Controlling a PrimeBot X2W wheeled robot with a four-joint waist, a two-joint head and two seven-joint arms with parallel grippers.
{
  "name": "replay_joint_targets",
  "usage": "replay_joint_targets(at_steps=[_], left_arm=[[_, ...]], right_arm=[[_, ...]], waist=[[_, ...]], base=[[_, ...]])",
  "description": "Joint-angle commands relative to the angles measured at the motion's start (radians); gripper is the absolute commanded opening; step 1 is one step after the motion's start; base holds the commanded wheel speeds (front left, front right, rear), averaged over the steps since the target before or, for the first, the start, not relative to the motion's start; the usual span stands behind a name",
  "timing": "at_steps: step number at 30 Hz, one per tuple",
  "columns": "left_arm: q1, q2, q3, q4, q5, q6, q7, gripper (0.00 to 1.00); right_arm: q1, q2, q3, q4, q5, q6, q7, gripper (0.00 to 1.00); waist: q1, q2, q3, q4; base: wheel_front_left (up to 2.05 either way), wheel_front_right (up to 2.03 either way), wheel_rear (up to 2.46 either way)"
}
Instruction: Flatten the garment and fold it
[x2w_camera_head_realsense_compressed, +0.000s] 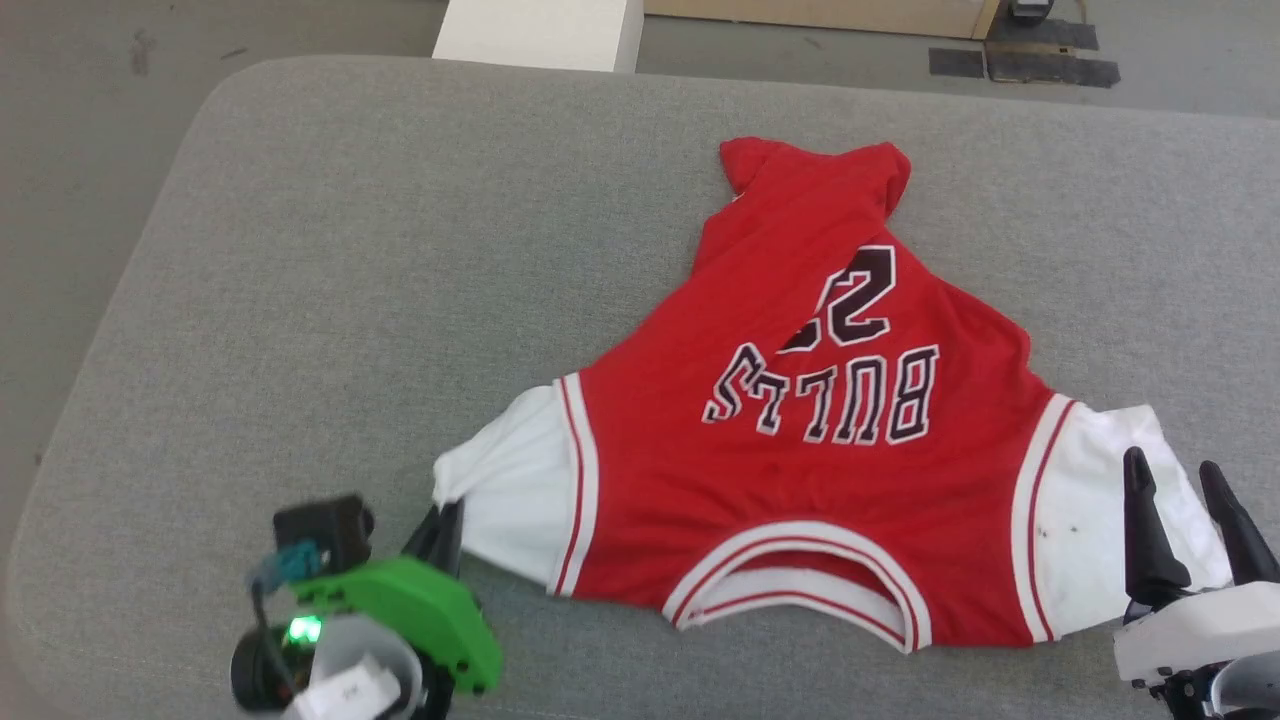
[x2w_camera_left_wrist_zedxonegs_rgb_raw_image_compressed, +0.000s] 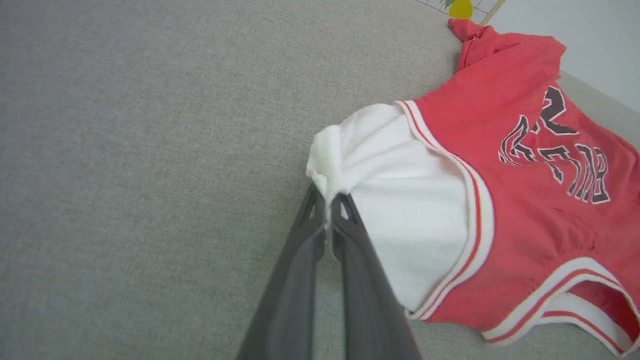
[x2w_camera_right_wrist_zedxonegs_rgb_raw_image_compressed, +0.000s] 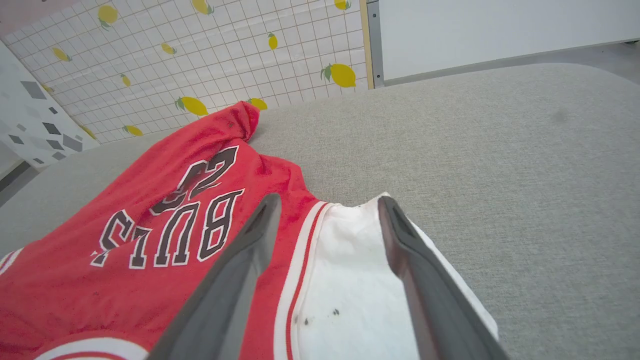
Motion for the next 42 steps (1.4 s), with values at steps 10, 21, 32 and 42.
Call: replay_joint_targets(at_steps=[10, 21, 32, 42], left_arm=[[0.181, -0.006, 0.073, -0.093, -0.034, 0.078, -0.078, 0.0], [0.124, 0.019, 0.061, -0.123, -0.014, 0.075, -0.059, 0.0], [0.07, 0.016, 0.037, -0.125, -0.008, 0.061, -0.046, 0.0], [0.041, 0.017, 0.027, -0.126, -0.006, 0.062, -0.032, 0.0]], right_arm=[[0.02, 0.001, -0.015, 0.001, -0.014, -0.002, 0.013, 1.0], [-0.083, -0.171, 0.08, -0.032, -0.113, -0.002, 0.421, 1.0], [-0.125, -0.296, 0.134, 0.084, 0.037, -0.002, 0.618, 1.0], [-0.146, -0.315, 0.171, 0.185, 0.119, -0.002, 0.653, 0.42]], waist=[[0.0, 0.0, -0.013, -0.007], [0.0, 0.0, 0.044, -0.053], [0.0, 0.0, 0.112, -0.028], [0.0, 0.0, 0.139, -0.019]], base=[[0.0, 0.0, 0.0], [0.0, 0.0, 0.0], [0.0, 0.0, 0.0], [0.0, 0.0, 0.0]])
